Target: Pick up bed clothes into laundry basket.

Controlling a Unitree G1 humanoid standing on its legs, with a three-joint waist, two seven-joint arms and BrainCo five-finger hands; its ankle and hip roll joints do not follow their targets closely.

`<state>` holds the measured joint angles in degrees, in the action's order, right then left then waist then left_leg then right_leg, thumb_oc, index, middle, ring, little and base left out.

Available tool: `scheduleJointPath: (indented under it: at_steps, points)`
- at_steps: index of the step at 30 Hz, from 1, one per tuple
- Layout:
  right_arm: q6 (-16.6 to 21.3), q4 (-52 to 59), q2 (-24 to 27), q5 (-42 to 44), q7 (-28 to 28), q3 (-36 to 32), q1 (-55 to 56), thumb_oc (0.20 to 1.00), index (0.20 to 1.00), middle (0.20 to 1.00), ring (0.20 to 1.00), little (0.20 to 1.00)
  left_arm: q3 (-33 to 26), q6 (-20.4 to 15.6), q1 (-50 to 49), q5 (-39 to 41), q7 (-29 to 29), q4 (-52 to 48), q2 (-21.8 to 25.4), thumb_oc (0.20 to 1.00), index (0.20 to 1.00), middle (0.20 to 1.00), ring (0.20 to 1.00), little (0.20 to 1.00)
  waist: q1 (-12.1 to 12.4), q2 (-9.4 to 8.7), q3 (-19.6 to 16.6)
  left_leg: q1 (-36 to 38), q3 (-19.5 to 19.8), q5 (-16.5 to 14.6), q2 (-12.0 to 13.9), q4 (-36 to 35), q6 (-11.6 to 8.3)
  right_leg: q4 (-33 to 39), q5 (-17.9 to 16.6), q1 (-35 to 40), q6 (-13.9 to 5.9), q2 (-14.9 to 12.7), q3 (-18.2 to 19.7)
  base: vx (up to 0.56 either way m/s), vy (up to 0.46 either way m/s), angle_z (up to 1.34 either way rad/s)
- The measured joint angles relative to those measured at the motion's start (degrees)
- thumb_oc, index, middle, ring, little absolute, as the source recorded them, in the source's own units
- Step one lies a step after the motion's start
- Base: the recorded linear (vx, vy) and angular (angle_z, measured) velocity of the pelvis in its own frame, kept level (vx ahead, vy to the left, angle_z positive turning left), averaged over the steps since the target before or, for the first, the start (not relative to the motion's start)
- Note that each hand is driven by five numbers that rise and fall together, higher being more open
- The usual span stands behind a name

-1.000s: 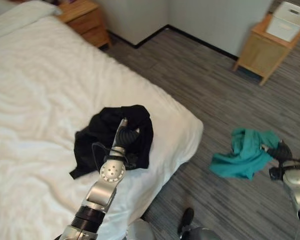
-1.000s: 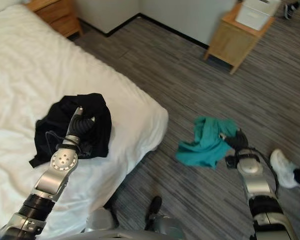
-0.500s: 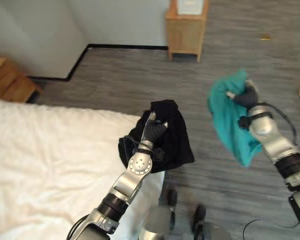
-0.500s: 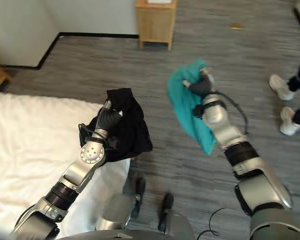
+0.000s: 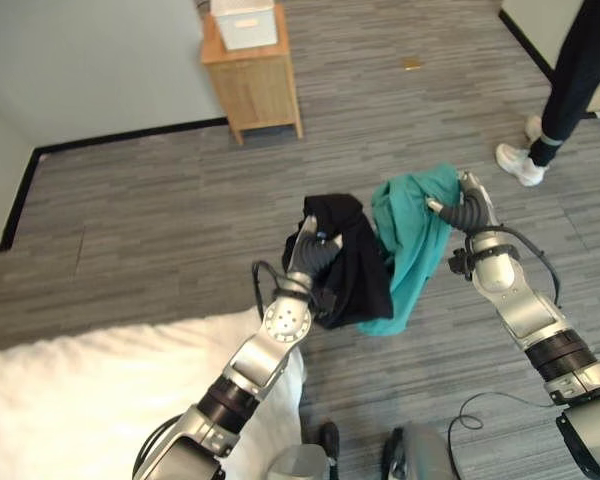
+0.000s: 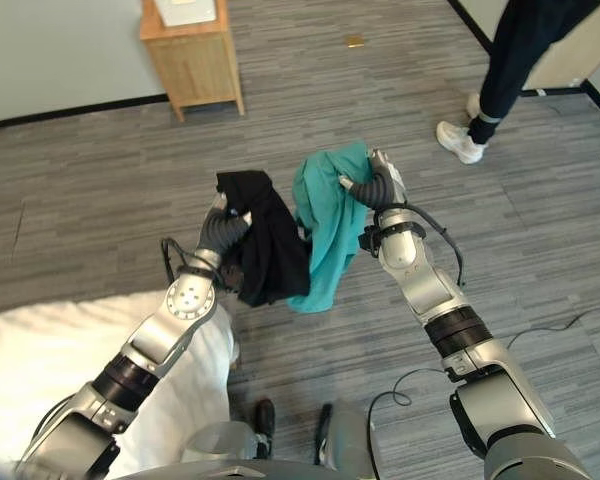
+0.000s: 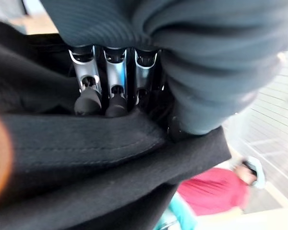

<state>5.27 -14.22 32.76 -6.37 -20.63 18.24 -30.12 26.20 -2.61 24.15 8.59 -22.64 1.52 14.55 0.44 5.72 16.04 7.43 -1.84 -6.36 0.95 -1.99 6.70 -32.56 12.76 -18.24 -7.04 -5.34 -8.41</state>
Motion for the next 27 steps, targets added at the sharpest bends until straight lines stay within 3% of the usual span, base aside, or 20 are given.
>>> scheduleJointPath:
  at_steps: [2,3,4,5,7,8,9,11,12,13,14,15,17,19,21,22,23,24,25,27]
  points:
    - [-0.1,0.2,0.3,-0.4,-0.1,-1.0,2.8,0.200,0.200,0.200,0.200,0.200,-0.7,-0.3,0.1,-0.2,0.1,0.0,-0.8,0.200,0.200,0.200,0.200,0.200,-1.4,0.46,0.0,0.8,1.7,-0.3,0.6,0.0,-0.59,9.6,-2.6,-0.6,1.01,0.2,0.7,0.38,-0.193,0.71]
    - [-1.3,0.1,0.2,-0.4,-0.1,-1.2,4.9,0.200,0.200,0.200,0.200,0.200,-1.5,-0.4,0.0,-0.3,0.1,0.5,-0.8,0.200,0.200,0.200,0.200,0.200,-2.3,-0.22,-0.1,2.1,2.7,-1.2,0.8,0.2,-1.85,21.4,-8.6,-1.6,0.48,0.2,0.9,0.38,-0.168,0.47]
    - [-1.5,0.1,0.2,-0.5,-0.1,-1.3,5.3,0.200,0.200,0.200,0.200,0.200,-1.8,-0.4,-0.1,-0.4,0.1,0.7,-0.8,0.200,0.200,0.200,0.200,0.200,-2.2,-0.57,-0.2,2.5,2.7,-1.7,0.7,0.0,-2.53,25.3,-11.0,-1.2,0.19,0.2,0.5,0.67,-0.316,0.68]
    - [-1.7,0.3,-0.1,-0.6,-0.1,-2.0,6.5,0.200,0.200,0.200,0.200,0.200,-2.0,-0.3,-0.6,-0.5,0.4,1.0,-0.2,0.200,0.200,0.200,0.200,0.200,-2.6,-2.02,-0.7,4.9,2.5,-3.5,0.2,-0.7,-5.16,32.3,-11.6,0.8,-1.54,-1.1,-3.2,0.51,-0.246,0.52]
    - [-2.0,0.1,-0.4,-1.0,-0.3,-2.6,6.8,0.200,0.200,0.200,0.200,0.200,-3.1,-0.3,-2.7,-0.9,0.5,1.0,-0.4,0.200,0.200,0.200,0.200,0.200,-1.9,-0.36,-1.3,7.4,2.0,-5.5,2.3,-1.4,-7.49,31.2,-19.2,2.1,0.01,-0.5,-8.2,0.43,-0.227,0.28]
    - [-2.2,0.0,-0.2,-2.2,-0.2,-2.4,6.8,0.200,0.200,0.200,0.200,0.200,-3.4,-0.1,-3.4,-0.9,0.5,1.0,-0.3,0.200,0.200,0.200,0.200,0.200,-1.7,-0.52,-1.3,7.8,1.3,-5.1,3.4,-0.4,-8.19,29.7,-22.1,2.7,3.61,-0.3,-10.2,0.55,-0.306,0.12]
    - [-2.1,-0.2,0.0,-2.7,-0.2,-2.4,6.6,0.200,0.200,0.200,0.200,0.200,-3.4,0.1,-3.7,-0.9,0.5,1.0,-0.6,0.200,0.200,0.200,0.200,0.200,-1.7,-0.15,-1.2,7.8,1.2,-4.7,4.5,0.5,-8.78,29.0,-20.9,3.4,6.40,0.6,-10.9,0.51,-0.302,0.26]
    - [-2.3,-0.4,-0.3,-2.7,-0.2,-2.4,7.0,0.200,0.200,0.200,0.200,0.200,-3.3,0.3,-4.3,-0.9,1.0,1.6,-1.3,0.200,0.200,0.200,0.200,0.200,-2.0,-0.39,-1.1,7.9,0.7,-2.6,6.8,5.5,-11.69,28.3,-19.6,6.9,8.82,2.0,-12.8,0.41,-0.321,0.34]
    - [-2.2,-0.2,-0.7,-2.7,-0.1,-2.0,7.6,0.200,0.200,0.200,0.200,0.200,-3.5,0.3,-5.1,-0.9,1.3,1.6,-1.2,0.200,0.200,0.200,0.200,0.200,-1.9,-1.01,-1.1,7.3,0.8,-0.8,7.2,11.9,-13.50,29.0,-16.6,10.5,8.95,2.9,-13.1,0.47,-0.432,0.20]
    - [-2.0,-0.1,-1.3,-2.7,0.0,-1.8,7.9,0.200,0.200,0.200,0.200,0.200,-3.9,0.1,-6.3,-0.8,1.5,1.5,-1.1,0.200,0.200,0.200,0.200,0.200,-1.3,-2.30,-0.9,1.7,1.0,0.0,7.3,26.5,-14.65,30.8,-16.9,13.8,9.69,2.7,-13.1,0.33,-0.314,-0.01]
    - [-2.0,0.0,-1.9,-2.7,0.0,-1.5,7.6,0.200,0.200,0.200,0.200,0.200,-4.0,0.0,-6.8,-0.7,1.5,1.4,-0.8,0.200,0.200,0.200,0.200,0.200,0.1,-2.73,-1.2,-1.2,2.1,1.2,6.3,32.2,-14.88,31.4,-15.5,15.2,10.24,2.9,-12.3,0.38,-0.291,-0.47]
    - [-1.9,0.5,-2.2,-2.7,0.1,-1.4,6.9,0.200,0.200,0.200,0.200,0.200,-3.6,0.0,-7.2,-0.6,1.5,1.3,-0.6,0.200,0.200,0.200,0.200,0.200,2.2,-2.73,-1.2,-8.4,4.0,4.5,4.7,46.5,-14.27,32.7,-15.6,17.2,10.43,3.9,-10.4,0.26,-0.150,-0.60]
    - [-1.5,1.0,-3.2,-2.7,0.2,0.3,6.3,0.200,0.200,0.200,0.200,0.200,-3.4,0.0,-7.2,-0.1,1.7,1.2,0.4,0.200,0.200,0.200,0.200,0.200,3.2,-4.61,-0.8,-16.3,3.2,4.4,2.6,49.6,-14.10,33.2,-13.9,19.2,12.03,3.1,-9.3,0.38,-0.111,-0.30]
    - [-1.6,1.0,-3.8,-2.7,0.5,1.1,6.1,0.200,0.200,0.200,0.200,0.200,-3.4,0.0,-7.2,0.2,1.6,1.1,0.4,0.200,0.200,0.200,0.200,0.200,4.6,-6.73,0.0,-20.9,-0.3,2.8,2.0,44.8,-11.27,34.5,-12.8,21.2,11.43,2.3,-6.6,0.37,0.002,-0.32]
    - [-1.5,1.1,-4.5,-2.6,1.1,2.8,6.0,0.200,0.200,0.200,0.200,0.200,-3.4,0.1,-8.4,0.3,1.6,0.9,0.5,0.200,0.200,0.200,0.200,0.200,6.2,-6.08,0.2,-23.0,-1.2,3.2,1.9,32.1,-10.71,36.5,-13.4,24.0,10.46,3.2,-5.6,0.49,0.007,-0.68]
    - [-1.5,0.9,-4.9,-2.6,1.0,3.3,6.2,0.200,0.200,0.200,0.200,0.200,-3.5,0.1,-8.8,0.2,1.6,0.9,0.6,0.200,0.200,0.200,0.200,0.200,6.5,-6.33,0.3,-23.2,-1.3,3.2,1.7,27.5,-10.77,37.5,-11.1,25.3,9.81,3.0,-5.3,0.70,-0.010,-0.41]
    - [-1.4,1.0,-4.0,-2.6,1.2,4.9,6.6,0.200,0.200,0.200,0.200,0.200,-3.4,0.1,-9.3,0.2,1.6,1.0,0.2,0.200,0.200,0.200,0.200,0.200,6.4,-5.76,0.3,-21.9,-2.2,4.5,1.6,15.4,-9.66,38.3,-11.9,27.0,8.89,3.5,-6.1,0.50,-0.010,-0.12]
    - [-1.3,0.5,-4.5,-2.6,1.1,5.1,7.4,0.200,0.200,0.200,0.200,0.200,-2.9,0.1,-9.4,0.1,1.7,1.2,0.4,0.200,0.200,0.200,0.200,0.200,6.6,-5.62,0.3,-23.2,-5.0,6.7,1.4,9.0,-10.24,38.4,-9.5,28.7,7.90,3.5,-7.5,0.55,-0.021,0.02]
    - [-1.3,0.1,-4.0,-2.6,1.0,5.5,7.8,0.200,0.200,0.200,0.200,0.200,-3.0,0.1,-9.5,0.1,1.9,1.6,0.0,0.200,0.200,0.200,0.200,0.200,6.2,-5.46,0.5,-23.0,-6.8,7.0,1.4,6.5,-10.54,38.3,-8.6,29.7,7.85,3.6,-8.3,0.34,-0.008,0.26]
    - [-1.6,-0.1,-3.6,-2.8,1.3,5.8,9.9,0.200,0.200,0.200,0.200,0.200,-2.7,0.5,-10.6,0.1,2.0,1.5,-0.6,0.200,0.200,0.200,0.200,0.200,6.6,-4.51,0.4,-22.2,-10.9,9.0,0.4,1.8,-8.74,38.3,-6.6,33.5,5.68,4.3,-9.5,0.66,-0.001,0.25]
